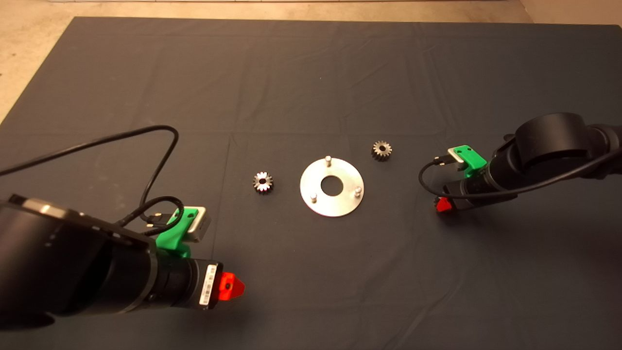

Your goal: Install three planetary gears onto the carrier pins

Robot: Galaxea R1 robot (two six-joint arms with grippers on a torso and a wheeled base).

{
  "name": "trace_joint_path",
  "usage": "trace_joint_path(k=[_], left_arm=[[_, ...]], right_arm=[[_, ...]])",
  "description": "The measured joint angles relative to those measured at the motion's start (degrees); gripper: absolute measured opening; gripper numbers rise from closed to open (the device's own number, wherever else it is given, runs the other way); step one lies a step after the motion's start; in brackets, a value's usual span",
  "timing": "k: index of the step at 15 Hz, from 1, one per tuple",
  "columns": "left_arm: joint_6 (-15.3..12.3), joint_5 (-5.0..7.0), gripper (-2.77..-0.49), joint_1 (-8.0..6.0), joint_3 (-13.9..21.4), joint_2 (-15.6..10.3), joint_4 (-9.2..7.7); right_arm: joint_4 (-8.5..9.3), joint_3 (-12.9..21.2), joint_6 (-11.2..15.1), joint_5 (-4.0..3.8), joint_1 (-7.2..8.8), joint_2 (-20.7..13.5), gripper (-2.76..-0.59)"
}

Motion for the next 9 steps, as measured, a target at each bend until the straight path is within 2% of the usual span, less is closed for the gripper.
trace_joint_path(k=[8, 9], left_arm=[[-0.17, 0.00, -0.51, 0.00, 0.00, 0.17, 0.01], [-0.28, 0.00, -0.51, 0.00, 0.00, 0.16, 0.00]], right_arm=[[-1.22, -0.49, 0.00, 0.13, -0.39, 0.17, -1.53], [-1.22, -0.62, 0.00, 0.26, -0.57, 0.21, -1.64]])
